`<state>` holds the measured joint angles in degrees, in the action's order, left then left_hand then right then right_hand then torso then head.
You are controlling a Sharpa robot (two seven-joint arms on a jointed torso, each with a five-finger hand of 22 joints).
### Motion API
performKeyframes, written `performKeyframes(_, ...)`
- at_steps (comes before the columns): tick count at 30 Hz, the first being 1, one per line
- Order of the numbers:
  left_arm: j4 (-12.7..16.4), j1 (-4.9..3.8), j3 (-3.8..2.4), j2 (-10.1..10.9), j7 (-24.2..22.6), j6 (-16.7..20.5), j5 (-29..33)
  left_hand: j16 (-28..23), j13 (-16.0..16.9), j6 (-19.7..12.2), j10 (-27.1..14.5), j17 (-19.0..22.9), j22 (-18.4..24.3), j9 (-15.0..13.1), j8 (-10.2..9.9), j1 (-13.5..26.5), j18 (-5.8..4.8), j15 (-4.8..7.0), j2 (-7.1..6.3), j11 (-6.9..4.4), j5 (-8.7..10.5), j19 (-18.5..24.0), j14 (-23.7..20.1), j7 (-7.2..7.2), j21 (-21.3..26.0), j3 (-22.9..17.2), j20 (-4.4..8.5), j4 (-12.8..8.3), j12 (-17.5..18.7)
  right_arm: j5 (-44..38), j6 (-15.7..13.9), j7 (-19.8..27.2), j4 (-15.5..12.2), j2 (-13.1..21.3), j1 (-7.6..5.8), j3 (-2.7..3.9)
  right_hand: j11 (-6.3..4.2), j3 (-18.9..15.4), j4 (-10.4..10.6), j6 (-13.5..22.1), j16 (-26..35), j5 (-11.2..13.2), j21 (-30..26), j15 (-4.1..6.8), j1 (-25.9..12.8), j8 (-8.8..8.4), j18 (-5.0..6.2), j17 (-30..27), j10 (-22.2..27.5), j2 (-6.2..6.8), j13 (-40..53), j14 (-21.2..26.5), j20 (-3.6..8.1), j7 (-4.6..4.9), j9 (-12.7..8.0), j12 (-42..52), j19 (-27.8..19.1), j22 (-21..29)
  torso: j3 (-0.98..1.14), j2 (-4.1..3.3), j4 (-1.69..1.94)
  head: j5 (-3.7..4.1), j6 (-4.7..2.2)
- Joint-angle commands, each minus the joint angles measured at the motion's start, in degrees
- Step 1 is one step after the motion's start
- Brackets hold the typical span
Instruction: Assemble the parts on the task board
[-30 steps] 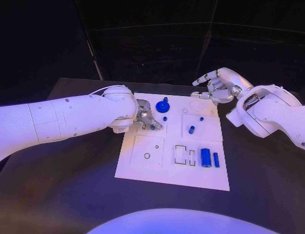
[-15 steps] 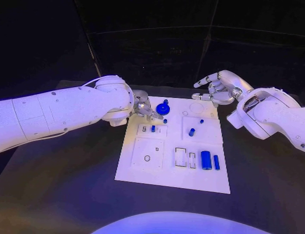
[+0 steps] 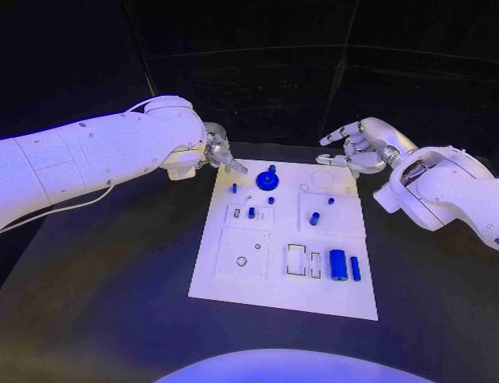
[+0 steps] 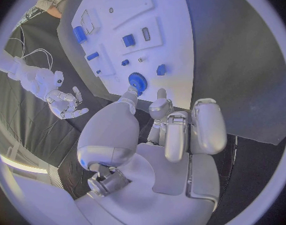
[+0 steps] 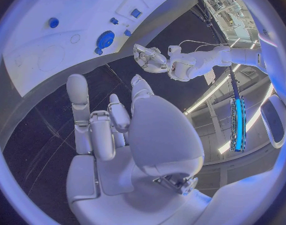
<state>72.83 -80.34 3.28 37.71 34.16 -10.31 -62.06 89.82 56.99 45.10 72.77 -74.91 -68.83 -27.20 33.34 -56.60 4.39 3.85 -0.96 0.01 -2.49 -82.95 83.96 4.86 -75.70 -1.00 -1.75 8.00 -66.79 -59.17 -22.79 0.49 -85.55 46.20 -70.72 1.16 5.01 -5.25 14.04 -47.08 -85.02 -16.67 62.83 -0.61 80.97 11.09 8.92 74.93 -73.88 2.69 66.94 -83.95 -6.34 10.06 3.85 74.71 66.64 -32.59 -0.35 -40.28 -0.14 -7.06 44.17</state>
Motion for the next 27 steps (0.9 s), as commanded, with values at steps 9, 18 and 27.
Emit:
performKeyframes(9,-7.5,0.63,1.07,-4.2,-1.1,-5.1,-1.0,0.2,-0.1,1.4,-0.2,-15.1,-0.2,1.5,-1.2,-2.0,0.01,-0.41,0.97,0.5,-0.19,-0.1,6.0,0.13,0.1,1.7,-0.71,0.0,0.1,0.3,-0.5,0.6,0.0,-0.2,-0.09,0.04,0.01,-0.4,-0.1,0.4,0.3,-0.5,-0.4,0.2,0.0,-0.1,0.68,3.7,0.3,-0.31,0.0,-3.4,0.01,0.04,0.0,-0.1,-0.5,0.1,-0.05,0.01,0.02,-0.02,0.09)
performKeyframes(18,-9.9,1.36,1.31,-6.1,-1.6,-7.1,-1.2,0.2,0.0,2.2,-0.2,-15.1,-0.3,2.1,-1.4,-2.3,-0.01,-0.44,1.56,0.5,-0.19,-0.1,6.0,0.11,0.0,2.5,-0.78,0.4,0.0,0.3,-0.3,0.6,0.1,-0.4,-0.09,0.04,0.01,-0.4,-0.1,0.4,0.3,-0.6,-0.4,0.21,0.1,-0.09,0.68,3.7,0.3,-0.35,0.0,-3.4,0.01,0.03,0.0,-0.1,-0.4,0.1,-0.03,0.02,0.03,-0.18,0.23)
performKeyframes(27,-10.7,1.7,1.38,-6.9,-2.2,-8.1,-1.1,0.2,-0.2,3.8,-0.2,-15.1,-0.3,2.5,-1.1,-2.8,0.02,-0.31,2.3,0.3,-0.19,-0.1,6.0,-0.18,0.0,3.6,-0.74,0.6,0.0,0.3,-0.2,0.6,0.2,-0.5,-0.08,0.04,0.0,-0.4,-0.1,0.4,0.3,-0.7,-0.4,0.21,0.1,-0.07,0.68,3.7,0.2,-0.43,0.0,-3.4,0.01,0.03,0.0,0.0,-0.4,0.1,0.05,0.03,-0.03,-0.15,0.25)
